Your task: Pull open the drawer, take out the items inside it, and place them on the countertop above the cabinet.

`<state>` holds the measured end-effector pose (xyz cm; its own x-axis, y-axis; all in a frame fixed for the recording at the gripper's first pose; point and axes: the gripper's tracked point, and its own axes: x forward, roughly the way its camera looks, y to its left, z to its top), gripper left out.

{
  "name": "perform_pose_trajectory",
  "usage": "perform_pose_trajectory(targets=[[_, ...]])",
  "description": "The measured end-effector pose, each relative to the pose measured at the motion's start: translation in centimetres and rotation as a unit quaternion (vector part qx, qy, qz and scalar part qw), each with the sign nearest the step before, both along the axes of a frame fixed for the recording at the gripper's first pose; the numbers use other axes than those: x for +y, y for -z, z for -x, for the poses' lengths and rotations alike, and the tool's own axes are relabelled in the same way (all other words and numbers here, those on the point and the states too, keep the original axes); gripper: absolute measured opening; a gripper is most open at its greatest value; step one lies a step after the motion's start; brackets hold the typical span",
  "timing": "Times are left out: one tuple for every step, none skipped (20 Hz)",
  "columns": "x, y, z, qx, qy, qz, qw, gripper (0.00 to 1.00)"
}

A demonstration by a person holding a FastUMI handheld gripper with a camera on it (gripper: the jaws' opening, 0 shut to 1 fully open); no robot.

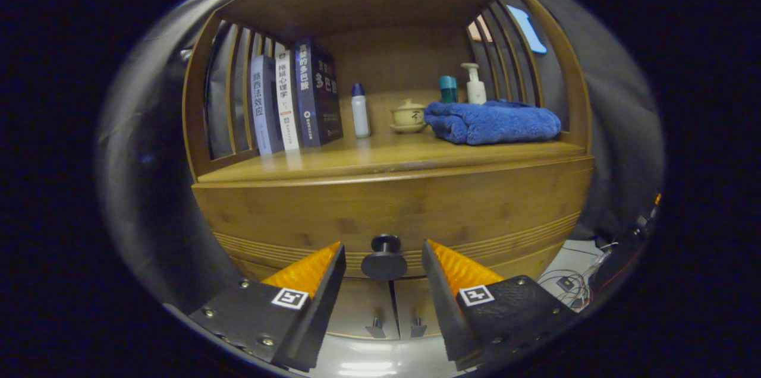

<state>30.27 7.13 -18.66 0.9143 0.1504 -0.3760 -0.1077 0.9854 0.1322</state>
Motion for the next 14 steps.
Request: perform_pose_trajectory(targets=[[0.0, 0.1, -0.3, 0.003, -0.004, -0.008, 1.0, 0.7], [0.8, 1.2, -2.1, 0.003, -0.003, -0.008, 1.0, 0.62], [0.4, 1.1, -1.2, 0.008, -0.002, -0.002, 1.0, 0.54], [0.7, 1.9, -1.2, 0.024, -0.005, 0.009, 1.0, 0.46], [0.7, 2.6, -1.1, 0.041, -0.009, 0.024, 0.999, 0.48], [0.6, 2.2, -1.1, 0.024, -0.006, 0.029, 0.999, 0.48], [0.5, 2.1, -1.1, 0.037, -0.009, 0.032, 0.999, 0.43], [0.6, 1.9, -1.1, 0.027, -0.006, 0.025, 0.999, 0.42], [0.7, 2.2, -1.2, 0.032, -0.008, 0.021, 0.999, 0.43], [0.7, 2.1, -1.2, 0.029, -0.006, 0.015, 0.999, 0.42], [0.9, 2.4, -1.3, 0.038, -0.006, 0.018, 0.999, 0.36], [0.6, 2.2, -0.8, 0.04, -0.002, 0.022, 0.999, 0.3], [0.5, 2.3, -0.5, 0.048, 0.001, 0.026, 0.998, 0.3], [0.5, 2.3, -0.3, 0.049, 0.008, 0.027, 0.998, 0.3]])
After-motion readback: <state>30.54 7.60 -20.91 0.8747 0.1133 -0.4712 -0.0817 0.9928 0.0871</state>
